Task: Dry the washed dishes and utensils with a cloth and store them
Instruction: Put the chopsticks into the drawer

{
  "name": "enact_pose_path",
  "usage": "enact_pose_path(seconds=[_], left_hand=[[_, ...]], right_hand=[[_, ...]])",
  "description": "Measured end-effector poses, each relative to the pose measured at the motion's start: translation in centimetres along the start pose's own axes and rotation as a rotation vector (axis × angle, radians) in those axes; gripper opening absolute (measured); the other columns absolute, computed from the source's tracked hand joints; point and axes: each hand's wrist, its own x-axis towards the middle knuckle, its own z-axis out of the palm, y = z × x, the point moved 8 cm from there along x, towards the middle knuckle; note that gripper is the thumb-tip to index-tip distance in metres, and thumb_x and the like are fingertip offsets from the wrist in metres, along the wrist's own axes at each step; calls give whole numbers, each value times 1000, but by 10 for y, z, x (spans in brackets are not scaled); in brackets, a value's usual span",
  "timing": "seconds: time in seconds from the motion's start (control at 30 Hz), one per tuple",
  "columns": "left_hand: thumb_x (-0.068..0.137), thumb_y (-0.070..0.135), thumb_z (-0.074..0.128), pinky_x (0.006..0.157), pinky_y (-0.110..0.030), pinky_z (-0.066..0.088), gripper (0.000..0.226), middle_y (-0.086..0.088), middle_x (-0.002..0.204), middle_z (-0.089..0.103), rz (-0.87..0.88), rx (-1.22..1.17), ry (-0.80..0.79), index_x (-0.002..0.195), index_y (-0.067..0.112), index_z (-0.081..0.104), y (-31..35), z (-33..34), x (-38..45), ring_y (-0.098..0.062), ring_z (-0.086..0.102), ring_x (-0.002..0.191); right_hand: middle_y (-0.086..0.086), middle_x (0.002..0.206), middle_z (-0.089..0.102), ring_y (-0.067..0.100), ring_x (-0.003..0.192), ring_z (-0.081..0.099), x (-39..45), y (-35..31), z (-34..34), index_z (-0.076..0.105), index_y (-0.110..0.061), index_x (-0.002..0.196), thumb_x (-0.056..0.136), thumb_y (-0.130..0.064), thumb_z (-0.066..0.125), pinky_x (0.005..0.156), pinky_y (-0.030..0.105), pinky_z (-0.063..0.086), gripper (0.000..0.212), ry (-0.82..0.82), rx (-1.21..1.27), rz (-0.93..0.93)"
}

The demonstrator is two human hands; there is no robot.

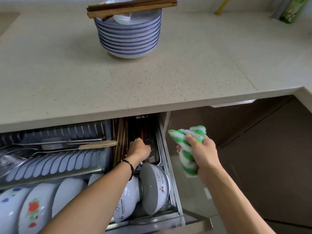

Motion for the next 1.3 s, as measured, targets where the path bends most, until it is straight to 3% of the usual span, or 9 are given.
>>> enact_pose_path(seconds=[0.23, 0.37, 0.53, 0.7, 0.83, 0.93, 1.1, 1.23, 1.3], left_hand=[[103, 30, 50, 94, -34, 50, 27, -6, 119, 62, 246, 76, 37, 119, 14, 64, 28, -31, -47, -25, 60, 111], [101, 52, 42, 77, -39, 53, 45, -3, 84, 74, 341, -427, -97, 85, 24, 74, 62, -65, -112, -23, 71, 85], [99, 27, 60, 79, -21, 55, 17, 4, 97, 77, 430, -547, -86, 100, 15, 73, 109, -130, -167, -12, 72, 94], [102, 30, 53, 82, -30, 56, 26, -9, 103, 74, 376, -691, -25, 105, 7, 65, 130, -194, -185, -19, 70, 97], [100, 41, 54, 81, -40, 53, 28, -11, 94, 66, 459, -559, 43, 99, 14, 57, 151, -244, -200, -25, 65, 86], [99, 36, 59, 65, -27, 44, 25, 0, 79, 54, 500, -527, 110, 92, 13, 53, 164, -279, -201, -14, 53, 70], [92, 31, 70, 53, -10, 39, 22, 7, 74, 52, 575, -534, 98, 82, 18, 55, 183, -324, -190, -7, 50, 65], [87, 24, 76, 61, -24, 49, 19, 9, 70, 56, 602, -533, 4, 78, 17, 61, 194, -352, -170, -6, 54, 65], [88, 18, 75, 76, -38, 57, 10, 5, 74, 63, 584, -553, -31, 81, 15, 68, 195, -364, -155, -10, 60, 71]], right_hand=[[13, 95, 77, 34, 90, 74, -26, -27, 8, 71, -18, 105, 98, -25, 58, 85, 47, 58, 16, -71, 69, 6], [8, 104, 77, 25, 95, 75, -56, -59, 22, 68, -15, 117, 103, -23, 44, 79, 34, 54, 30, -172, 181, 60], [12, 97, 77, 23, 84, 76, -100, -110, 40, 71, -8, 110, 104, -23, 36, 73, 33, 55, 38, -292, 287, 125], [14, 94, 76, 27, 84, 75, -112, -160, 27, 70, -13, 104, 90, 4, 55, 77, 44, 61, 26, -150, 73, -41], [10, 78, 68, 27, 72, 61, -125, -204, 34, 62, -6, 83, 87, -7, 67, 72, 42, 51, 6, -129, -103, -134], [7, 86, 71, 21, 75, 63, -135, -239, 56, 59, -10, 80, 85, -25, 72, 71, 31, 45, 20, -202, -139, -206], [0, 104, 70, 11, 87, 74, -140, -288, 108, 38, -24, 128, 76, -24, 88, 76, 25, 59, 72, -287, -240, -297], [12, 82, 76, 23, 72, 74, -121, -312, 134, 71, -2, 91, 80, -15, 84, 78, 47, 61, 21, -239, -347, -271], [15, 76, 75, 22, 62, 68, -110, -316, 134, 75, 0, 83, 84, -17, 80, 65, 41, 57, 18, -186, -362, -200]])
